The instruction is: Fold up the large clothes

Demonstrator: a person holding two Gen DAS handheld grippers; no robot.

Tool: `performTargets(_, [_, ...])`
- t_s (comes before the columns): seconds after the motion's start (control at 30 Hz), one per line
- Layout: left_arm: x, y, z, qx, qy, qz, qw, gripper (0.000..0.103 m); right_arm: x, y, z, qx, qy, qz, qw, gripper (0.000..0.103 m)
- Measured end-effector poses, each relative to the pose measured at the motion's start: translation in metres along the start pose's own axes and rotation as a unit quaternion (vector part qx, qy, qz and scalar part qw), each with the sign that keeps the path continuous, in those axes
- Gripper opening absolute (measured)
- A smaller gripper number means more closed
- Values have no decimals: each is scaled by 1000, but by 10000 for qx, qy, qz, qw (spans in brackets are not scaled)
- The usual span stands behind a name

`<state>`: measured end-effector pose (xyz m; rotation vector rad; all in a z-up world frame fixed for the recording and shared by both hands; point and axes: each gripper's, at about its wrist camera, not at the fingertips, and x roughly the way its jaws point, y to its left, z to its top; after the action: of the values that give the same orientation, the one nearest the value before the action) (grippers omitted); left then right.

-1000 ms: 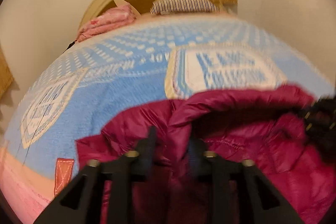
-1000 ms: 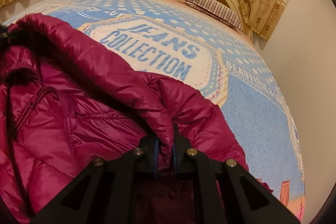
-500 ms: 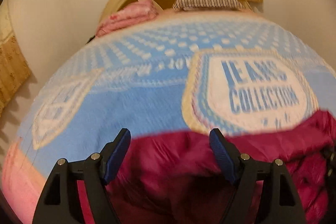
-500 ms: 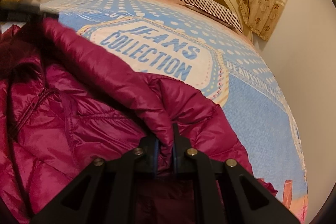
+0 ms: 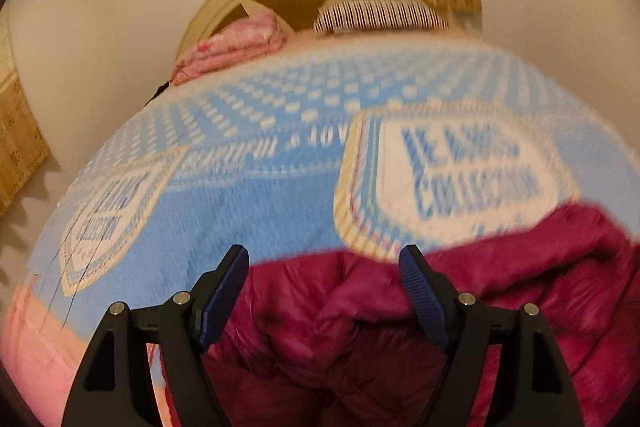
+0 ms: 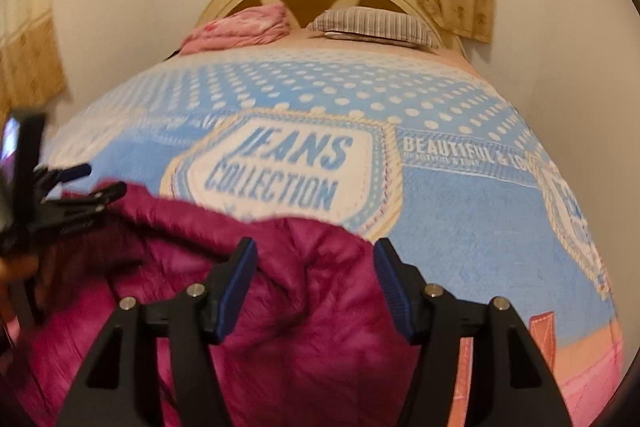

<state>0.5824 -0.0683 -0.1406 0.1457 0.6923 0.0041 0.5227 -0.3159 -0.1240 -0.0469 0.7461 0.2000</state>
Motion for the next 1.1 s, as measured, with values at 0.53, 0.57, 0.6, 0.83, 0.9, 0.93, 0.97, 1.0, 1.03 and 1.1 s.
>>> performTargets(0.53, [51, -29, -39, 104, 672, -132, 9976, 80, 91, 42, -26, 59, 626, -8, 9980, 63])
performTargets(0.57, [53, -31, -41, 165, 699, -94, 9974, 81, 90, 42, -28, 39, 595, -25, 9982, 63])
performTargets(0.6, [55, -33, -43, 224, 727, -70, 9971, 81, 90, 42, -29, 33, 587, -29, 9983, 63])
performTargets(0.83, [62, -33, -47, 189, 776, -53, 9968, 84, 100, 45, -33, -28, 642, -84, 9979, 65])
performTargets(0.9, [63, -33, -47, 182, 783, -49, 9967, 85, 100, 47, -34, -70, 650, -131, 9978, 66])
performTargets(0.93, [63, -33, -47, 183, 773, -40, 9968, 85, 101, 48, -34, -87, 652, -154, 9977, 66])
performTargets(0.97, [62, -33, -48, 179, 763, -35, 9969, 85, 101, 48, -35, -96, 654, -169, 9977, 66])
performTargets(1.0, [62, -34, -48, 191, 753, -11, 9970, 85, 101, 48, -35, -106, 654, -186, 9976, 66])
performTargets(1.03, [62, -35, -48, 221, 747, 32, 9970, 86, 101, 48, -35, -113, 655, -196, 9976, 66])
performTargets(1.1, [61, -37, -48, 265, 719, 96, 9970, 86, 101, 50, -36, -146, 651, -240, 9975, 66])
